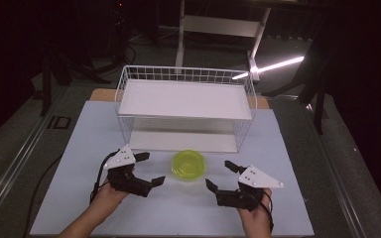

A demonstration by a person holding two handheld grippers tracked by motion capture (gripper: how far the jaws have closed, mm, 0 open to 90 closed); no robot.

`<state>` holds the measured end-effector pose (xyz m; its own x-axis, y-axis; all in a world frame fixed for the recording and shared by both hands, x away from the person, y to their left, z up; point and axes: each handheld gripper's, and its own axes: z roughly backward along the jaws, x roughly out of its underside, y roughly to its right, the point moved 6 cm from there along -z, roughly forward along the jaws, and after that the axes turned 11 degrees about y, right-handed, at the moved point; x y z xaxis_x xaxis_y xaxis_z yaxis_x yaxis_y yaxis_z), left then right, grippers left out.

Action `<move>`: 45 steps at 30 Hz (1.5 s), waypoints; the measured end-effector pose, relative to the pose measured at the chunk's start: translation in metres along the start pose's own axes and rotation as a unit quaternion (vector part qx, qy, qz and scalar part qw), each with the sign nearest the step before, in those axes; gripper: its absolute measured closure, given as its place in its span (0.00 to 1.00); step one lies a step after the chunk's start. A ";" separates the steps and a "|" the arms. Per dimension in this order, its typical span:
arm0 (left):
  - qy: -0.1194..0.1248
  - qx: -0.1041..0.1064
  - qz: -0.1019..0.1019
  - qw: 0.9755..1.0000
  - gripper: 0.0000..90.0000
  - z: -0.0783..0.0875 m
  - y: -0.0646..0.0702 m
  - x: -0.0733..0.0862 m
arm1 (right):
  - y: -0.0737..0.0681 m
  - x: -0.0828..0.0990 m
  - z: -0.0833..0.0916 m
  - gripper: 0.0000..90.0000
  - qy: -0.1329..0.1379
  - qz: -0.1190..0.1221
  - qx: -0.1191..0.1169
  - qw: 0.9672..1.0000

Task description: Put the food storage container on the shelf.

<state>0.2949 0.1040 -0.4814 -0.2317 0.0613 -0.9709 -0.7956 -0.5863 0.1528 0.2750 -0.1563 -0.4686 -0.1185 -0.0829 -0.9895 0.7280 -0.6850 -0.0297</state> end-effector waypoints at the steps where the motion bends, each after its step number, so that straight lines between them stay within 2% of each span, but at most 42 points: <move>1: 0.008 0.000 0.004 1.000 0.04 -0.001 0.000 -0.002 | 0.002 -0.001 -0.002 0.15 -0.003 -0.001 0.002 1.000; 3: 0.004 0.003 0.010 1.000 0.05 -0.004 0.000 -0.004 | 0.007 -0.003 -0.007 0.15 0.000 0.005 0.005 1.000; 5: -0.002 0.007 0.031 1.000 0.05 -0.009 -0.002 -0.004 | 0.011 -0.004 -0.011 0.15 -0.004 0.014 0.011 1.000; 8: -0.014 0.007 0.064 0.998 0.05 -0.019 -0.004 -0.003 | 0.016 -0.005 -0.018 0.15 -0.001 -0.007 0.009 1.000; 10: -0.022 0.001 0.078 0.997 0.05 -0.025 -0.005 -0.003 | 0.020 -0.004 -0.023 0.14 0.001 -0.020 0.008 1.000; 13: -0.033 0.010 0.067 0.997 0.05 -0.035 -0.004 -0.002 | 0.024 -0.003 -0.032 0.14 0.000 -0.031 0.015 0.999; 15: -0.046 0.004 0.063 0.997 0.05 -0.043 -0.004 -0.001 | 0.026 0.001 -0.037 0.14 -0.008 -0.042 0.009 0.999; 17: -0.049 0.005 0.061 0.997 0.05 -0.048 -0.004 0.000 | 0.028 0.004 -0.042 0.15 -0.019 -0.042 0.015 0.999; 18: -0.051 0.004 0.062 0.997 0.06 -0.050 -0.005 0.001 | 0.030 0.006 -0.043 0.16 -0.022 -0.037 0.025 0.999; 20: -0.053 -0.001 0.062 0.997 0.07 -0.052 -0.006 0.003 | 0.032 0.007 -0.045 0.19 -0.023 -0.039 0.026 0.999; 22: -0.061 -0.008 0.071 0.996 0.07 -0.057 -0.011 0.007 | 0.036 0.012 -0.047 0.22 -0.033 -0.052 0.035 0.998; 23: -0.063 -0.011 0.078 0.995 0.12 -0.058 -0.015 0.010 | 0.039 0.015 -0.049 0.25 -0.044 -0.062 0.038 0.996; 25: -0.064 -0.017 0.079 0.995 0.16 -0.059 -0.017 0.011 | 0.039 0.017 -0.051 0.26 -0.049 -0.064 0.040 0.996; 26: -0.076 -0.023 0.091 0.993 0.17 -0.062 -0.019 0.016 | 0.040 0.020 -0.053 0.28 -0.057 -0.073 0.038 0.995; 27: -0.076 -0.023 0.091 0.993 0.17 -0.062 -0.019 0.016 | 0.040 0.020 -0.053 0.28 -0.057 -0.073 0.038 0.995; 30: -0.090 -0.031 0.098 0.991 0.18 -0.064 -0.020 0.023 | 0.041 0.025 -0.058 0.32 -0.071 -0.076 0.038 0.994; 33: -0.090 -0.043 0.103 0.990 0.18 -0.064 -0.019 0.027 | 0.042 0.031 -0.061 0.35 -0.082 -0.081 0.040 0.993; 34: -0.092 -0.039 0.108 0.989 0.23 -0.064 -0.019 0.028 | 0.042 0.035 -0.063 0.36 -0.088 -0.083 0.042 0.992; 35: -0.095 -0.047 0.111 0.988 0.25 -0.064 -0.020 0.030 | 0.043 0.036 -0.063 0.37 -0.089 -0.081 0.047 0.992; 36: -0.096 -0.047 0.124 0.987 0.25 -0.065 -0.021 0.031 | 0.043 0.036 -0.063 0.37 -0.089 -0.081 0.047 0.992; 40: -0.102 -0.059 0.145 0.983 0.37 -0.067 -0.024 0.036 | 0.044 0.044 -0.069 0.38 -0.109 -0.083 0.051 0.989; 42: -0.111 -0.064 0.154 0.980 0.42 -0.070 -0.025 0.039 | 0.043 0.047 -0.073 0.39 -0.117 -0.080 0.049 0.989; 43: -0.115 -0.066 0.155 0.979 0.47 -0.070 -0.026 0.040 | 0.042 0.050 -0.075 0.39 -0.121 -0.087 0.045 0.988; 45: -0.125 -0.069 0.159 0.977 0.49 -0.072 -0.026 0.044 | 0.042 0.052 -0.076 0.40 -0.125 -0.089 0.043 0.987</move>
<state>0.3457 0.0636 -0.5415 -0.5978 0.0430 -0.8005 -0.5823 -0.7095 0.3968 0.3503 -0.1343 -0.5320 -0.4092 -0.1243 -0.9039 0.6214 -0.7634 -0.1764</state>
